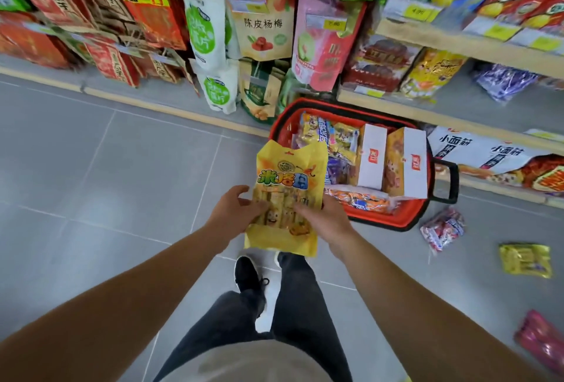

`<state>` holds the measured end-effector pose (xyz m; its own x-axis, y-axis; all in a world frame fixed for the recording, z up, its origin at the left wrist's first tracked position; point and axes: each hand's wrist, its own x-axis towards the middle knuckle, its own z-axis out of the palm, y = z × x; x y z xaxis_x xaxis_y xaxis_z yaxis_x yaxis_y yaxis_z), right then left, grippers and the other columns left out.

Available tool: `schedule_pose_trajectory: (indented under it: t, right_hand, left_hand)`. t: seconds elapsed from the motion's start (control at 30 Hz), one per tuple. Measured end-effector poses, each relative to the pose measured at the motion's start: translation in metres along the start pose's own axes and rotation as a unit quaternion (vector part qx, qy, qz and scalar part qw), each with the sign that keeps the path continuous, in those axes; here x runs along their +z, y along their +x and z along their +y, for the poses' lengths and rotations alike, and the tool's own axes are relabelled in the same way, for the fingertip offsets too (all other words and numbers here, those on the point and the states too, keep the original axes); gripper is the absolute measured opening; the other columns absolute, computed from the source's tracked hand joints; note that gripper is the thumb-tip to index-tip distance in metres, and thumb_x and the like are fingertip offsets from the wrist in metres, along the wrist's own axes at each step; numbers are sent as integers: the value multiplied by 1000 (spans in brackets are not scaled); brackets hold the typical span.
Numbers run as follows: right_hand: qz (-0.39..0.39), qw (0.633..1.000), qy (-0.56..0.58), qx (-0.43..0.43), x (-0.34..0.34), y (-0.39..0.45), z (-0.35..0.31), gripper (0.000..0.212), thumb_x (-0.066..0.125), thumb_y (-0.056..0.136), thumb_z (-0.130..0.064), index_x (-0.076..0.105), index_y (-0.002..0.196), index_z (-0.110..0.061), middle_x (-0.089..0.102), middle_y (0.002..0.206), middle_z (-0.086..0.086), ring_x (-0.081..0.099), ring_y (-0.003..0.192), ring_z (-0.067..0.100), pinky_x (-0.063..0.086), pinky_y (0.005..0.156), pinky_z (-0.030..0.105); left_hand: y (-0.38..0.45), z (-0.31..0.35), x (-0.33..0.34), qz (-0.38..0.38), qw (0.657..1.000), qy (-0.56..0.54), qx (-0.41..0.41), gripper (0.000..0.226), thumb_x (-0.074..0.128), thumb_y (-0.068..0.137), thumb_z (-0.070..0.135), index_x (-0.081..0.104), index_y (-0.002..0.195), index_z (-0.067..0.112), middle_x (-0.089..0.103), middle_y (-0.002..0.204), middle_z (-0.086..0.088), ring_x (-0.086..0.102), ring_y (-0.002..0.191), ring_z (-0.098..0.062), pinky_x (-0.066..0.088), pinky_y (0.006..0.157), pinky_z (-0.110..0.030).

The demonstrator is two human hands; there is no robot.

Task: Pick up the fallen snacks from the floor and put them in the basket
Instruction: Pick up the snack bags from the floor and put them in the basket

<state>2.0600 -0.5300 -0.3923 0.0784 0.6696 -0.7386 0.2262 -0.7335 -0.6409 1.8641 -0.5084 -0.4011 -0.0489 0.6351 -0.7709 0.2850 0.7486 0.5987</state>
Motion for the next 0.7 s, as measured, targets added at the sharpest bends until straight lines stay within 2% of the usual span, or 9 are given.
schedule_pose_trajectory:
  t: [0.07,0.13,0.23,0.37,0.47,0.53,0.6,0.63,0.7]
  right_hand:
    - [-2,1000,-4,18,-13,30,1,48,79,77,-47,65,118,-27,72,109,-8,68,99,15,55,88,35]
    - [3,1000,-12,20,-21,48,2,40,78,82,-40,65,117,-25,69,104,-11,66,93,9,51,81,29]
    - [-5,999,-40,34,-34,101,6,37,76,83,-36,65,116,-23,70,103,-11,66,94,10,52,84,31]
    - [11,996,-65,61,-41,162,18,53,73,70,-49,64,116,-24,70,105,-8,66,101,16,55,89,38]
    - [42,994,-71,72,-45,206,24,37,76,80,-32,58,112,-25,64,96,-14,62,96,16,50,85,34]
    - [61,993,-78,58,-48,232,25,40,77,83,-28,54,115,-22,61,95,-13,60,93,17,45,82,31]
    - [78,992,-91,38,-45,259,27,44,77,82,-27,53,118,-18,63,102,-6,60,96,20,43,81,32]
    - [81,992,-98,24,-41,272,28,45,77,82,-27,53,118,-18,63,105,-4,61,97,20,43,80,31]
    - [82,990,-117,-5,-30,297,30,45,77,81,-30,54,118,-19,63,107,-5,61,96,17,44,79,29]
  left_hand:
    - [20,11,11,15,999,33,20,62,74,85,34,44,139,28,62,114,0,67,97,-22,59,79,-40]
    - [32,17,22,14,997,63,30,51,70,88,35,47,134,33,61,116,2,66,98,-21,59,78,-39]
    - [77,24,47,23,996,87,1,43,66,90,33,52,131,35,62,116,3,65,98,-20,58,78,-37]
    - [131,31,73,0,994,104,-34,53,66,84,27,50,133,37,63,117,7,65,98,-17,59,81,-36]
    - [177,33,86,-23,992,121,-36,60,67,79,27,49,135,35,64,120,7,65,100,-16,58,85,-39]
    - [207,34,92,-41,989,139,-34,67,68,79,28,45,141,35,63,124,6,64,100,-16,58,79,-34]
    - [239,34,96,-58,987,146,-23,65,69,81,24,46,141,31,61,123,3,63,95,-16,52,66,-24]
    - [253,34,99,-65,988,138,-21,61,70,83,21,48,140,28,61,122,2,62,95,-17,49,65,-23]
    - [277,33,103,-88,990,113,-19,52,68,86,19,52,136,27,65,119,2,64,97,-17,53,73,-29]
